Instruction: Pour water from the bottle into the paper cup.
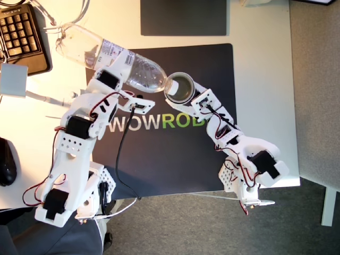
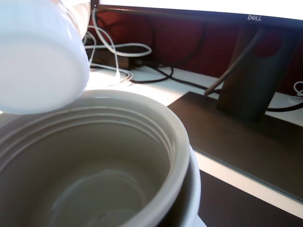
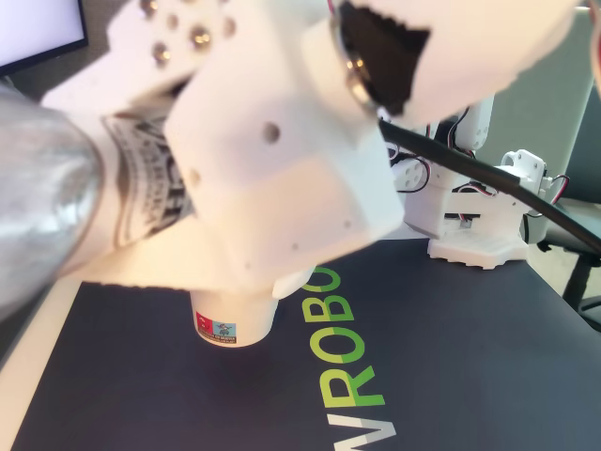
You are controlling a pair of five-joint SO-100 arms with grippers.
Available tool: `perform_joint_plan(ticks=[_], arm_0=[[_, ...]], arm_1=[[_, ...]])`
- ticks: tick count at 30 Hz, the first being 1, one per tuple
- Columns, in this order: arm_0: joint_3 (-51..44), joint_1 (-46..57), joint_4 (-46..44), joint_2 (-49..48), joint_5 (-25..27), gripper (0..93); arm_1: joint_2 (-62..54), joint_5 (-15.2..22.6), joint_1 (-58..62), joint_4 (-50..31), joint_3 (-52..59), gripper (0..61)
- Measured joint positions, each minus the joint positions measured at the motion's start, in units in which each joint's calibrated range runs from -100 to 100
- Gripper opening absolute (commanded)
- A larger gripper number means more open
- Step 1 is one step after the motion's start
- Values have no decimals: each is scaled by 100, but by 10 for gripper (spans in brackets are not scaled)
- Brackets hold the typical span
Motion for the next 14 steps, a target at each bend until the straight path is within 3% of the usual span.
perform_joint_plan(ticks=[14], arm_0=[[0,0,0,0,0,0]], arm_1=[[0,-29,0,-49,54,1]])
